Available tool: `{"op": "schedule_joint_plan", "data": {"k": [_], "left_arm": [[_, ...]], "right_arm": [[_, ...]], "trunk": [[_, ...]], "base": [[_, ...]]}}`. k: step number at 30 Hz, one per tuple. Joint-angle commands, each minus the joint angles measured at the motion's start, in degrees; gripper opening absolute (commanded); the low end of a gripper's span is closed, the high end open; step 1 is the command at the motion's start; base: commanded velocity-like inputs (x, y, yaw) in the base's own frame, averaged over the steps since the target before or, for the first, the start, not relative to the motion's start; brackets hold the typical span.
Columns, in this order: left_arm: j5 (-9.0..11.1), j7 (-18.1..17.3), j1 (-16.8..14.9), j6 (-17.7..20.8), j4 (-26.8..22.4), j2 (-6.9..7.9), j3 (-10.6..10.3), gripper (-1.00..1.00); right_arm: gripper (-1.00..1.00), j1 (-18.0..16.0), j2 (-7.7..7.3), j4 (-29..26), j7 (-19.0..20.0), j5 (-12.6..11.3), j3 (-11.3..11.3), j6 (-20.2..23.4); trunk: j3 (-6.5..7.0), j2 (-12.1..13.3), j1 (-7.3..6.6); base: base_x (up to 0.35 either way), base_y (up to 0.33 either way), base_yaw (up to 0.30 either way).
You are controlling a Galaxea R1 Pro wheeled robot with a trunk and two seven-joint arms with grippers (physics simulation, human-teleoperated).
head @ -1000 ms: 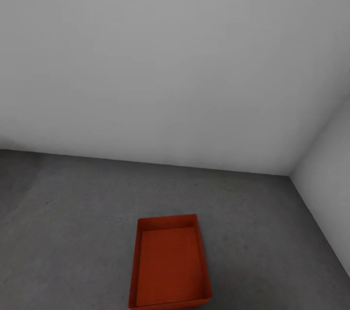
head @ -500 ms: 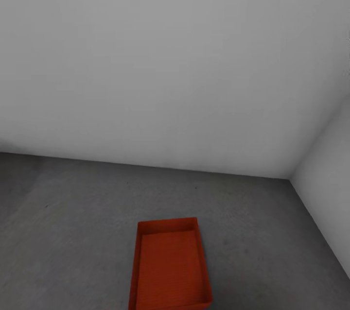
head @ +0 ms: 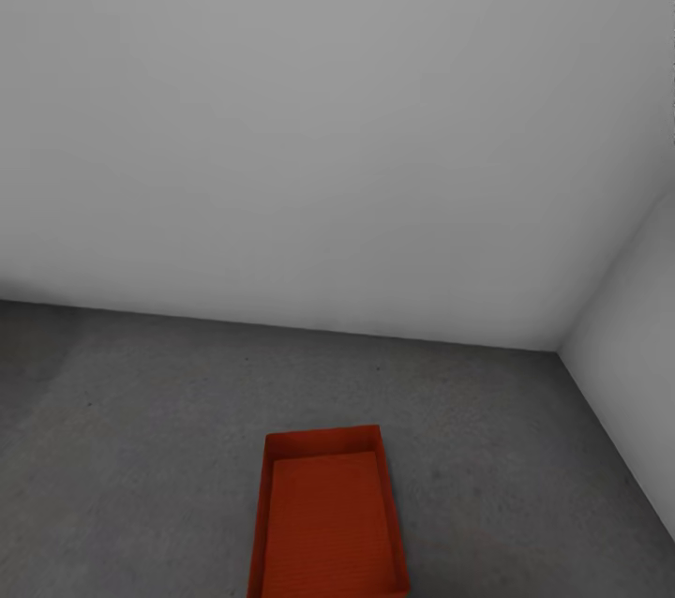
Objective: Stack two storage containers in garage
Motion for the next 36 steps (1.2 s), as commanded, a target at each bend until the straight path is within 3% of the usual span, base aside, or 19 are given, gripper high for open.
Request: {"op": "schedule_joint_plan", "data": {"k": [1, 27, 36], "left_arm": [[0.4, 0.1, 0.0, -0.2, 0.0, 0.00, -0.2, 1.00], [0.4, 0.1, 0.0, -0.2, 0.0, 0.00, -0.2, 1.00], [0.4, 0.1, 0.0, -0.2, 0.0, 0.00, -0.2, 1.00]], "right_arm": [[1.00, -0.1, 0.05, 0.2, 0.0, -0.5, 0.5, -0.3], [1.00, 0.2, 0.71, 0.2, 0.0, -0.5, 0.5, -0.3], [1.00, 1.3, 0.84, 0.2, 0.0, 2.5, 0.5, -0.3]], "trunk": [[0.03, 0.0, 0.01], [2.38, 0.0, 0.01], [3.19, 0.0, 0.01]], "base": [[0.000, 0.000, 0.000], [0.000, 0.000, 0.000], [0.000, 0.000, 0.000]]}}
